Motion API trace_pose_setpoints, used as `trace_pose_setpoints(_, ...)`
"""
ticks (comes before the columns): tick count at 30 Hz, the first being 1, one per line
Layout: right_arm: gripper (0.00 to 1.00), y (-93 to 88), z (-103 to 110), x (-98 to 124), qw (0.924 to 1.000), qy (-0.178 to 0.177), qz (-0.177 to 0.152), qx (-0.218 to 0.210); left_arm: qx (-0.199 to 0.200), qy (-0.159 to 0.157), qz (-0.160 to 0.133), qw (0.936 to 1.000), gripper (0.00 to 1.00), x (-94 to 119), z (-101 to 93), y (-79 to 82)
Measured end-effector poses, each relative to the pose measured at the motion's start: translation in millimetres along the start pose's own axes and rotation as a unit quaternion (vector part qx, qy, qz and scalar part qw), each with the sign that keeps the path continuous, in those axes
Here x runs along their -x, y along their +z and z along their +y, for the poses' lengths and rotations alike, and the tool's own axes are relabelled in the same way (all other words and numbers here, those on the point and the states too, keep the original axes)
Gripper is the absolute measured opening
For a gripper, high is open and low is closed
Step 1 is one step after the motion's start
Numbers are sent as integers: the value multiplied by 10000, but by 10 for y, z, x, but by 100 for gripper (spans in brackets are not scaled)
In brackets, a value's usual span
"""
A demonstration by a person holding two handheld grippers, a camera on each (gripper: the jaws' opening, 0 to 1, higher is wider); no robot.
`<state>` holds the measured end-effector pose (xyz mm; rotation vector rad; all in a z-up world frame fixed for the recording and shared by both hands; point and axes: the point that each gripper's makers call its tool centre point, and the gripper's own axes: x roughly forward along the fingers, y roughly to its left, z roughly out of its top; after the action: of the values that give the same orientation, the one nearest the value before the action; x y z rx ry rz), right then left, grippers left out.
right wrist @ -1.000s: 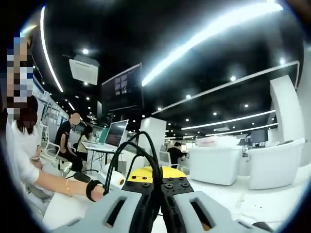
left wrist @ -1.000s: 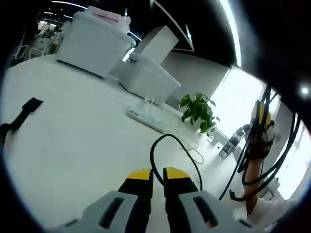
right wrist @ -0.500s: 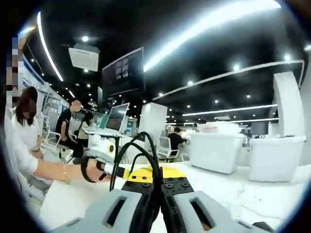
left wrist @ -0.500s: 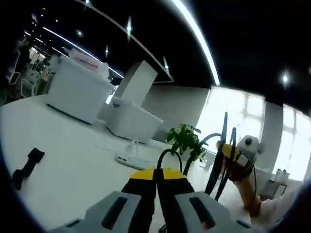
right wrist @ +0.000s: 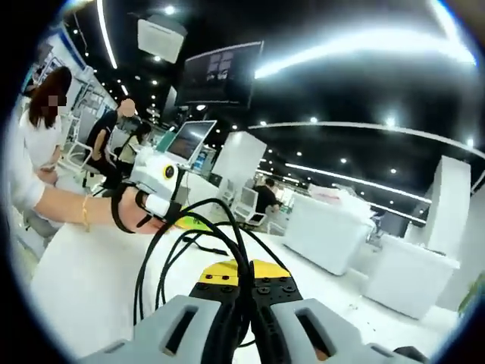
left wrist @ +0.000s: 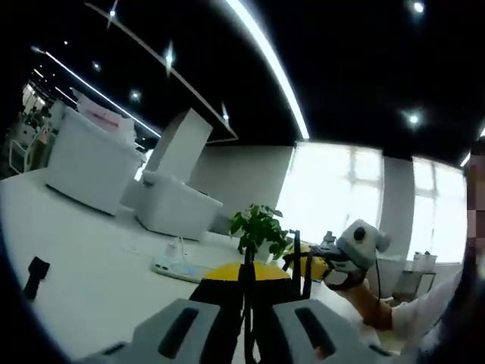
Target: Coil the Type-C to USB data cable on the desktop and secure it with Velcro straps.
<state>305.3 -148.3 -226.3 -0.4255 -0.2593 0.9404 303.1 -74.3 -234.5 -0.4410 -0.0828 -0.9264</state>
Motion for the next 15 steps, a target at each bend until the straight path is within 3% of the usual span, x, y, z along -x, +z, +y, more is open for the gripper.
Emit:
trace_pose_setpoints(10, 3, -38, -5, -46, 9968, -357, 8, 720, 388, -437, 300, 9978, 4, -48, -196, -172)
trace_pose_setpoints(15, 5, -31, -33, -47, 9963, -460, -49, 728, 575, -577, 377, 9960, 4, -51, -232, -191)
